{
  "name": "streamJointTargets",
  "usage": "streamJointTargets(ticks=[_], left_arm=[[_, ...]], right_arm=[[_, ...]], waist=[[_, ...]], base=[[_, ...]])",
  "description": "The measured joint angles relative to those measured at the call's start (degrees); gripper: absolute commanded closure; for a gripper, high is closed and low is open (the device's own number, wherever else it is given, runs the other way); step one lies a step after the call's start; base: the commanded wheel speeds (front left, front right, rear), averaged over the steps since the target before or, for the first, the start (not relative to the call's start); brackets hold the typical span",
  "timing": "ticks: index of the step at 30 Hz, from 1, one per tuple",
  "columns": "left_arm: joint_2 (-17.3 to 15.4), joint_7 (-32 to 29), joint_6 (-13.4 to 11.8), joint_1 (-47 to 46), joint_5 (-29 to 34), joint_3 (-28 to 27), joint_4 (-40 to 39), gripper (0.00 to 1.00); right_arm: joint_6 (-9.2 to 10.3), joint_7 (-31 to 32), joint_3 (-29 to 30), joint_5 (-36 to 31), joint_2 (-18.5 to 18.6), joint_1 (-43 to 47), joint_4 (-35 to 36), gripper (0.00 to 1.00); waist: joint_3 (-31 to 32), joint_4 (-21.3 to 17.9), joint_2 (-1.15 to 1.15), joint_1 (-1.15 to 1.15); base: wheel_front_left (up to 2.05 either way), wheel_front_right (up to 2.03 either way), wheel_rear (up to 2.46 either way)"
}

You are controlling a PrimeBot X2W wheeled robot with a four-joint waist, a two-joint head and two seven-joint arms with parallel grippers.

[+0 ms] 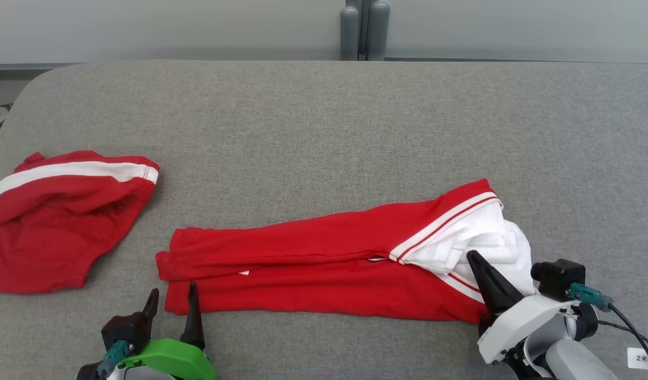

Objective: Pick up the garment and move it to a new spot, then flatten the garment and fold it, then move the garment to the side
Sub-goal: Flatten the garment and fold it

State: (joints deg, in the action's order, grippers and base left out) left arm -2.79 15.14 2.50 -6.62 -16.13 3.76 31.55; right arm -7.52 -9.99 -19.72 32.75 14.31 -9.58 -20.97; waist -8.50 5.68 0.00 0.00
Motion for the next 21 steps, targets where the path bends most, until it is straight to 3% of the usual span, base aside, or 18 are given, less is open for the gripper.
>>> streamJointTargets(ticks=[11, 13, 14, 21], left_arm=[[0.00, 0.00, 0.08, -0.13, 0.05, -0.36, 0.27, 0.00], [0.00, 0.00, 0.08, -0.14, 0.05, -0.24, 0.30, 0.00], [0.00, -0.01, 0.08, -0.14, 0.05, -0.18, 0.30, 0.00], [0.00, 0.00, 0.09, -0.08, 0.05, 0.10, 0.38, 0.00]], right_arm=[[0.00, -1.54, -1.01, 1.87, -0.53, 1.31, 0.03, 1.00], [0.00, -1.71, -1.09, 2.07, -0.78, 1.26, 0.08, 0.53], [0.00, -1.71, -1.05, 2.33, -0.91, 1.15, 0.09, 0.00], [0.00, -2.15, -0.59, 2.40, -1.64, -0.16, -0.13, 0.00]], waist=[[0.17, -1.58, 0.00, 0.00], [0.27, -1.61, 0.00, 0.00], [0.32, -1.58, 0.00, 0.00], [0.52, -0.77, 0.00, 0.00]], base=[[0.00, 0.00, 0.00], [0.00, 0.00, 0.00], [0.00, 0.00, 0.00], [0.00, 0.00, 0.00]])
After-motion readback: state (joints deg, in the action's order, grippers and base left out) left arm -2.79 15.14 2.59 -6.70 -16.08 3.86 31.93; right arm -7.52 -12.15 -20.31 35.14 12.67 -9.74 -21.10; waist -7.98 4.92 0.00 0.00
